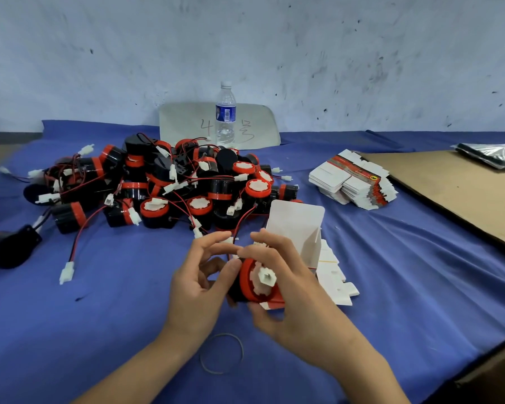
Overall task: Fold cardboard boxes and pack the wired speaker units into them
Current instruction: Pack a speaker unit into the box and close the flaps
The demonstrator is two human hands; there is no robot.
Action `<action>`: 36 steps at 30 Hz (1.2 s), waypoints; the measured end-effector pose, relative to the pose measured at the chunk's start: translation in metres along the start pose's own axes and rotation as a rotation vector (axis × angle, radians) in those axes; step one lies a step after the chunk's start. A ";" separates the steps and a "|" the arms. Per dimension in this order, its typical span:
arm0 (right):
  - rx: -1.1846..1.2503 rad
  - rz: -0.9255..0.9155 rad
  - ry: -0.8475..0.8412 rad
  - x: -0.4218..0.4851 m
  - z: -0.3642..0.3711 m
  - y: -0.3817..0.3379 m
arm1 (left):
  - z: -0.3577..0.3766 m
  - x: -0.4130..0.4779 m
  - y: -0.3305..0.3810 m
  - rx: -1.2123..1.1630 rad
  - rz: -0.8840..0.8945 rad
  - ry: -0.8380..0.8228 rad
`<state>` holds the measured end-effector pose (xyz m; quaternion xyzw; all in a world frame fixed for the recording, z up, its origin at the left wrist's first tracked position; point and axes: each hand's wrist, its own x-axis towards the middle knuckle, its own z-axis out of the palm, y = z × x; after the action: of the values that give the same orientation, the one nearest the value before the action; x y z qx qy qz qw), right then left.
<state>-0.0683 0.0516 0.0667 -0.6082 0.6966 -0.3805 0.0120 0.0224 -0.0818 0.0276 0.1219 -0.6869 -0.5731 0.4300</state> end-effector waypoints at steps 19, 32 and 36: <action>-0.158 0.153 0.541 0.006 0.007 0.031 | 0.005 -0.002 -0.011 0.094 0.069 -0.148; -0.233 0.144 0.145 0.001 -0.003 0.035 | 0.001 0.001 -0.022 0.272 -0.108 -0.410; -0.272 0.125 0.138 0.003 -0.003 0.030 | 0.003 0.000 -0.022 0.326 -0.097 -0.459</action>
<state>-0.0953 0.0496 0.0537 -0.5320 0.7774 -0.3220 -0.0946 0.0128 -0.0868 0.0085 0.0893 -0.8427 -0.4876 0.2101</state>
